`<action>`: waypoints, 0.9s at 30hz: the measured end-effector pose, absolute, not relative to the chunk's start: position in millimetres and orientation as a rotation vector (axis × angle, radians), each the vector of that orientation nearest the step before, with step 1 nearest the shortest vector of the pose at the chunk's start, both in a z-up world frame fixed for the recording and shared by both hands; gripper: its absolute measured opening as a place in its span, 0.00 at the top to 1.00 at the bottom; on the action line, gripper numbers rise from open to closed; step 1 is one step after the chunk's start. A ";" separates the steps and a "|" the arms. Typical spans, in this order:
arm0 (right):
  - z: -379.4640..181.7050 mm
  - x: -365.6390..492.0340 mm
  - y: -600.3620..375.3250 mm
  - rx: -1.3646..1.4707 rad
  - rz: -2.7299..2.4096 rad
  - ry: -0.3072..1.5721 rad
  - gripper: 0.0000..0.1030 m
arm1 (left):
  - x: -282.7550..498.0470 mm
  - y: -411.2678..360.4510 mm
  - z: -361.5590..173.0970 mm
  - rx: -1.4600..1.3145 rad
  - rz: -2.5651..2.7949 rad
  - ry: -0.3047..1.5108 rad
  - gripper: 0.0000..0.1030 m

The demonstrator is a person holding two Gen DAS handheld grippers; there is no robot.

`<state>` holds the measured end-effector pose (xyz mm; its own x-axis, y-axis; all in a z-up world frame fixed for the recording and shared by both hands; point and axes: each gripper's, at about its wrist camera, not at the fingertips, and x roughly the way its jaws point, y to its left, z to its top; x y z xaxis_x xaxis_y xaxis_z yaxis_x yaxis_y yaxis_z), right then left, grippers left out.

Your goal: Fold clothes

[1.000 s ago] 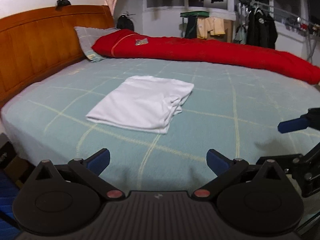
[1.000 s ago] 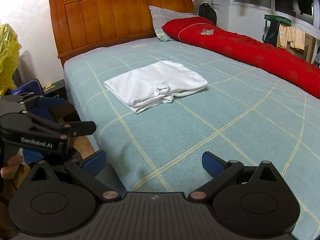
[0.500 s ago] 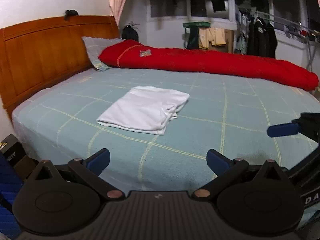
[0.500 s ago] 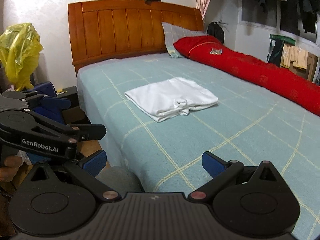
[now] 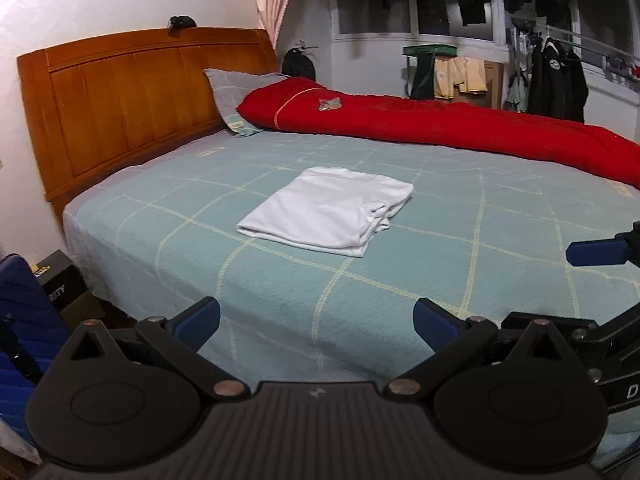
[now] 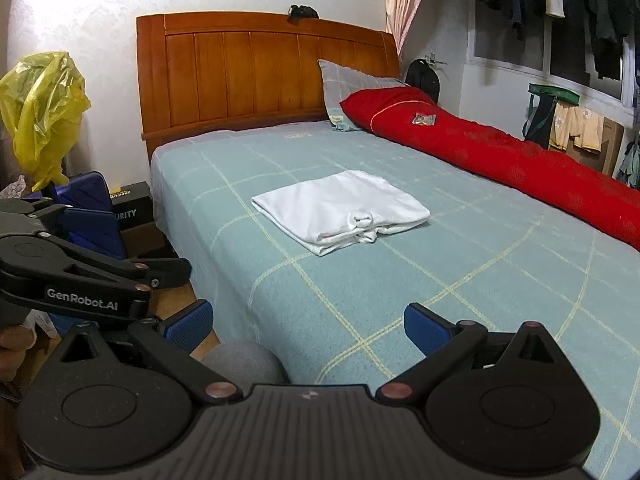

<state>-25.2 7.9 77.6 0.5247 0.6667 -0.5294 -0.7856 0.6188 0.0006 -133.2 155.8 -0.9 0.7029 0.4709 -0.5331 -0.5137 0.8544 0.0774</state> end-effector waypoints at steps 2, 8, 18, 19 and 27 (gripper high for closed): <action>76.9 -25.6 9.2 -0.254 0.876 0.526 0.00 | -133.6 156.7 -1.6 -0.082 0.567 0.586 0.01; 73.3 -24.1 11.1 -0.254 0.845 0.561 0.00 | -133.4 159.1 -3.8 -0.086 0.601 0.624 0.01; 70.2 -19.0 6.7 -0.228 0.830 0.578 0.00 | -131.4 158.0 -5.8 -0.099 0.598 0.648 0.01; 69.9 -18.7 6.7 -0.229 0.832 0.580 0.00 | -131.2 157.8 -6.0 -0.100 0.598 0.650 0.01; 68.7 -17.5 6.5 -0.226 0.835 0.582 0.00 | -129.9 157.8 -7.2 -0.108 0.596 0.664 0.01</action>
<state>-17.5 6.5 68.7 0.5275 0.6316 -0.5682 -0.7515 0.6588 0.0346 -129.9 157.8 -7.2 0.6283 0.4855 -0.6079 -0.5523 0.8287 0.0911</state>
